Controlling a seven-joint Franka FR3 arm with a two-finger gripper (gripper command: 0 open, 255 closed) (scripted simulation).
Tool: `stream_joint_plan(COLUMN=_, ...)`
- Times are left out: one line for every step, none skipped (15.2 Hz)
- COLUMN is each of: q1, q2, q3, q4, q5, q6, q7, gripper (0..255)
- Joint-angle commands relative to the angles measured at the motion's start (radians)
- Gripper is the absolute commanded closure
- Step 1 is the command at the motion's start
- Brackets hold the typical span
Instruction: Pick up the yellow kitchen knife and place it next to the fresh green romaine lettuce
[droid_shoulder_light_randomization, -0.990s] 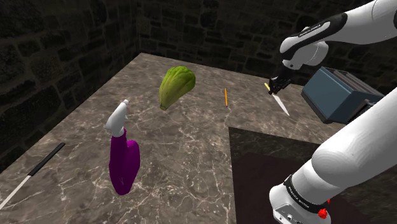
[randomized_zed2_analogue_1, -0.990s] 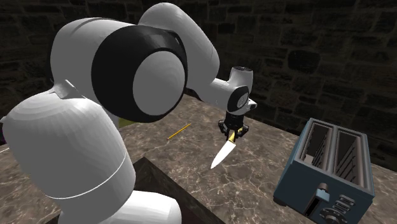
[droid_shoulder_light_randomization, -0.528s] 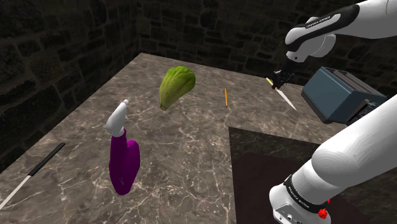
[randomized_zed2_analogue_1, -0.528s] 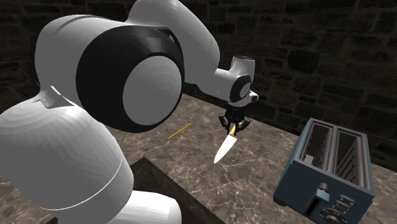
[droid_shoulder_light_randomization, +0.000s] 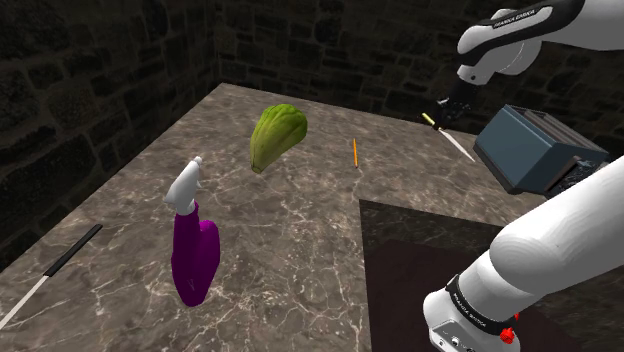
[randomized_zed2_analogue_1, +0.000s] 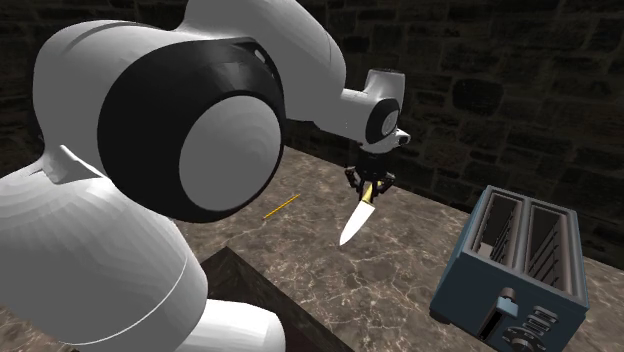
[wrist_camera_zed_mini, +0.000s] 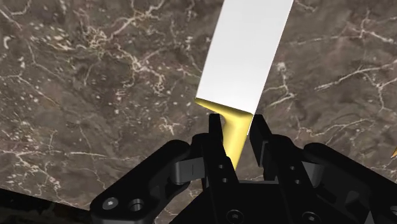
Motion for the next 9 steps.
stream_joint_plan(q1=0.000, q2=-0.014, q3=0.005, q4=0.020, q5=-0.007, q6=-0.033, q7=0.008, gripper=255)
stream_joint_plan(q1=0.000, q2=-0.019, q3=0.007, q4=0.030, q5=-0.009, q6=-0.047, q7=0.010, gripper=255)
stream_joint_plan(q1=0.000, q2=-0.023, q3=0.008, q4=0.040, q5=-0.011, q6=-0.060, q7=0.012, gripper=255)
stream_joint_plan(q1=0.000, q2=-0.027, q3=0.010, q4=0.050, q5=-0.012, q6=-0.074, q7=0.014, gripper=255)
stream_joint_plan(q1=0.000, q2=-0.030, q3=0.011, q4=0.060, q5=-0.014, q6=-0.087, q7=0.015, gripper=255)
stream_joint_plan(q1=0.000, q2=-0.033, q3=0.013, q4=0.071, q5=-0.015, q6=-0.101, q7=0.017, gripper=255)
stream_joint_plan(q1=0.001, q2=-0.037, q3=0.014, q4=0.082, q5=-0.016, q6=-0.114, q7=0.018, gripper=255)
stream_joint_plan(q1=0.001, q2=-0.039, q3=0.016, q4=0.093, q5=-0.017, q6=-0.128, q7=0.019, gripper=255)
stream_joint_plan(q1=0.001, q2=-0.042, q3=0.017, q4=0.104, q5=-0.018, q6=-0.141, q7=0.021, gripper=255)
